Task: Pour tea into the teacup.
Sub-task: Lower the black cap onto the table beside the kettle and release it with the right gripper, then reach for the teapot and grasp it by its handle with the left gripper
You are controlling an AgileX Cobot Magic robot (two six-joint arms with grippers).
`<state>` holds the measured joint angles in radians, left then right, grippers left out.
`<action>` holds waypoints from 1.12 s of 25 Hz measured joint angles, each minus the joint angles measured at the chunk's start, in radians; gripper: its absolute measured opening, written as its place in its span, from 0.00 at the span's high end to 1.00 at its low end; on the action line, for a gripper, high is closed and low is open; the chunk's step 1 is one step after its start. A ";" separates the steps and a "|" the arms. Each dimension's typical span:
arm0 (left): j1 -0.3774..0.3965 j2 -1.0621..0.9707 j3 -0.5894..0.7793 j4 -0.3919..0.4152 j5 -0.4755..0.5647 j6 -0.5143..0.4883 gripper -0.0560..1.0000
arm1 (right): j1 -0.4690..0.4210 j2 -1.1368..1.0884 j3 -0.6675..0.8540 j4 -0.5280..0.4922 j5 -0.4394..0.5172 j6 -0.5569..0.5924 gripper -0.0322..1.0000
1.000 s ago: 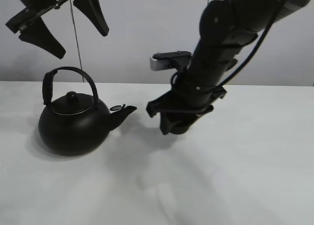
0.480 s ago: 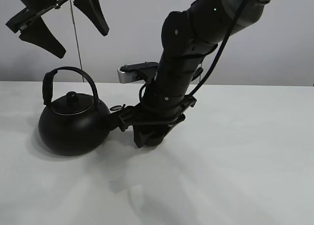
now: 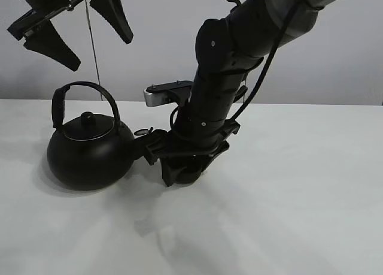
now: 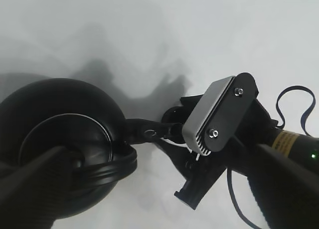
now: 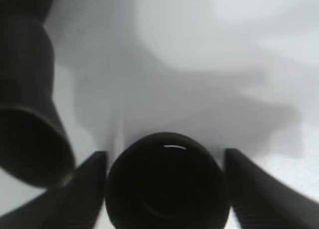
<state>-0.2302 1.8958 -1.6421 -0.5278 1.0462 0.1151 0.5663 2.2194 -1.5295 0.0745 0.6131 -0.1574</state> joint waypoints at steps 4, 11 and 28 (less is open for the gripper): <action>0.000 0.000 0.000 0.000 0.000 0.000 0.29 | 0.000 -0.020 0.000 0.001 0.022 0.000 0.34; 0.000 0.000 0.000 0.000 0.000 0.000 0.29 | -0.058 -0.155 0.000 -0.043 0.184 0.010 0.32; 0.000 0.000 0.000 0.000 -0.021 0.000 0.29 | -0.674 -0.524 0.087 -0.063 0.594 0.021 0.36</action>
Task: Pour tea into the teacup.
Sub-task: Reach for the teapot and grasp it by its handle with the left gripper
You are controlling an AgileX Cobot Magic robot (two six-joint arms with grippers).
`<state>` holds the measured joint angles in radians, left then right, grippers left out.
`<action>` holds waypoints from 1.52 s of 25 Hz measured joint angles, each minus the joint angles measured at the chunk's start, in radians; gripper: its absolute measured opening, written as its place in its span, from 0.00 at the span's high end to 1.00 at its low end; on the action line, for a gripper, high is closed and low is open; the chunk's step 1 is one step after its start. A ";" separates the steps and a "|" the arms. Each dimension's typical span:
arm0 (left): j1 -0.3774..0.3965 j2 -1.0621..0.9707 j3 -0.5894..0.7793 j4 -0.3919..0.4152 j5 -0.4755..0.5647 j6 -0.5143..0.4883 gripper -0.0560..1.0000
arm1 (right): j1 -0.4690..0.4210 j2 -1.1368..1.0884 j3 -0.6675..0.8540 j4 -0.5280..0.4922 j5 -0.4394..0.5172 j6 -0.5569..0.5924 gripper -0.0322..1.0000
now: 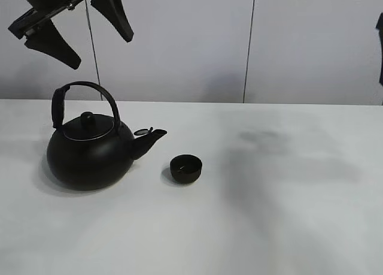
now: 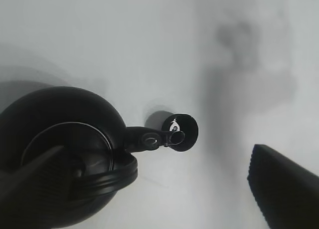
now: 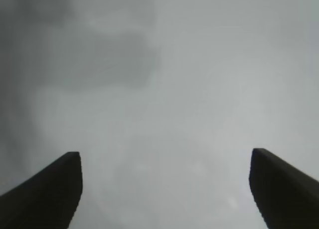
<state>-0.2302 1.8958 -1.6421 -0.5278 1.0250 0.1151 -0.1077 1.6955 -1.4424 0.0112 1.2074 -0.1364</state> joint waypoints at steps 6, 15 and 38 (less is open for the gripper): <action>0.000 0.000 0.000 0.000 -0.005 0.000 0.29 | 0.000 -0.474 0.334 0.017 0.010 0.049 0.37; 0.000 0.000 0.000 0.000 -0.008 0.000 0.29 | 0.001 -1.421 0.746 0.012 0.059 0.043 0.38; 0.000 0.000 0.000 0.000 -0.030 0.000 0.29 | 0.001 -1.700 0.974 -0.002 -0.107 0.032 0.41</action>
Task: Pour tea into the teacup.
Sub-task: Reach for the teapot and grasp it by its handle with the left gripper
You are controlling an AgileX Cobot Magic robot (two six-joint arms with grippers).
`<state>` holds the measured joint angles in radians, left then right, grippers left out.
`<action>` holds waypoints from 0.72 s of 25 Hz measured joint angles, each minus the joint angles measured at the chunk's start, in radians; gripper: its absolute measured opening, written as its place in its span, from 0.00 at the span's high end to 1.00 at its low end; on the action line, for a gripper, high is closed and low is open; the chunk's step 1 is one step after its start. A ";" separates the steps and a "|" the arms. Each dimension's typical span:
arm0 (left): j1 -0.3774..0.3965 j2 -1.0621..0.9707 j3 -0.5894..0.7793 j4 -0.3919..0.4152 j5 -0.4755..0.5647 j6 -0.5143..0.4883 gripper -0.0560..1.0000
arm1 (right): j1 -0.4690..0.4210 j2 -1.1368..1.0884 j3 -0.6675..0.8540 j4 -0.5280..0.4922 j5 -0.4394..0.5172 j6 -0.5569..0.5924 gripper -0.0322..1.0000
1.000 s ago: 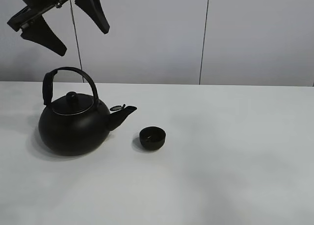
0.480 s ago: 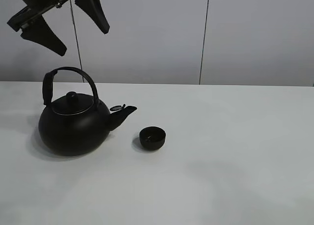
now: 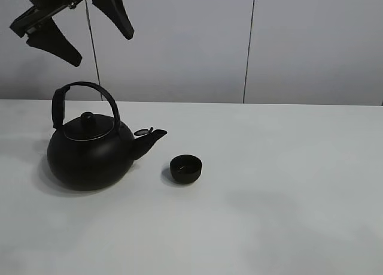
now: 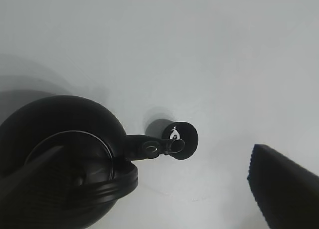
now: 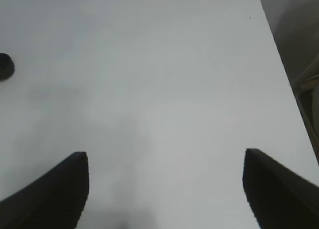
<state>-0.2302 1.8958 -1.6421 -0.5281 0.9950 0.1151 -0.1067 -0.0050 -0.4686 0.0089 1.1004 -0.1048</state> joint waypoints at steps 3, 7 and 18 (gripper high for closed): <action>0.000 0.000 0.000 0.000 0.000 0.000 0.29 | 0.000 0.001 0.002 0.000 -0.003 0.000 0.41; 0.000 0.000 0.000 0.000 0.000 0.000 0.29 | 0.000 0.001 0.002 -0.001 -0.010 0.000 0.41; 0.001 -0.008 0.000 -0.004 -0.048 0.028 0.29 | 0.000 0.001 0.002 -0.001 -0.016 0.000 0.41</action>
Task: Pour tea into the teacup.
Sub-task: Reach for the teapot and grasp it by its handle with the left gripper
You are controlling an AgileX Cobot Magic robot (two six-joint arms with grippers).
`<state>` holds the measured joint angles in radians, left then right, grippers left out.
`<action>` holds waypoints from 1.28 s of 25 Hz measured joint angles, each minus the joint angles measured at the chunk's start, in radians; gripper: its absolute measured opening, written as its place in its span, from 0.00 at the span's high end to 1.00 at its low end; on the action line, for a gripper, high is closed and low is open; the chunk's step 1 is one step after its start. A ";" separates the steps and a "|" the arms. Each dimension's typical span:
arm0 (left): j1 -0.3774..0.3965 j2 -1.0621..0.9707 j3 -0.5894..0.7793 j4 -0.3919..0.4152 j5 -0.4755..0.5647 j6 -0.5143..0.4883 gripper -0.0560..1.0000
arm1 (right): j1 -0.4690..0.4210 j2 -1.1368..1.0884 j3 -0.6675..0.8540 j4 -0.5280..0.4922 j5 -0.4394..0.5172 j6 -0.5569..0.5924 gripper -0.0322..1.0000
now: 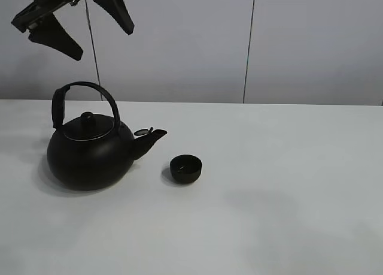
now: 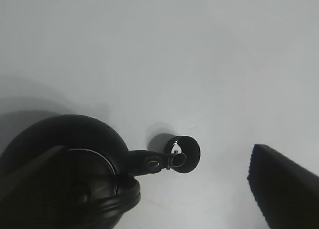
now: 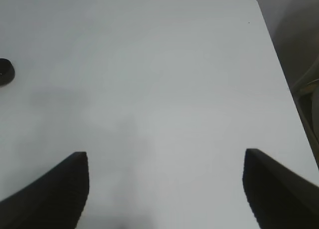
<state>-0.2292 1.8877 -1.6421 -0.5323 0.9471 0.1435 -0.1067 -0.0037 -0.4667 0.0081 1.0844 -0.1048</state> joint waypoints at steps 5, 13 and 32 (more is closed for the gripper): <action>-0.013 -0.092 0.001 0.001 0.018 0.133 0.29 | 0.000 0.000 0.000 0.000 0.000 0.000 0.41; -0.062 -0.372 0.185 -0.003 -0.143 0.317 0.29 | 0.000 0.000 0.000 0.000 0.000 0.000 0.41; -0.160 -0.439 1.185 0.280 -1.609 0.298 0.29 | 0.000 0.000 0.000 0.000 -0.003 0.000 0.41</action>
<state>-0.3893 1.4491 -0.4568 -0.2521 -0.6622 0.4416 -0.1067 -0.0037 -0.4667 0.0081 1.0812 -0.1048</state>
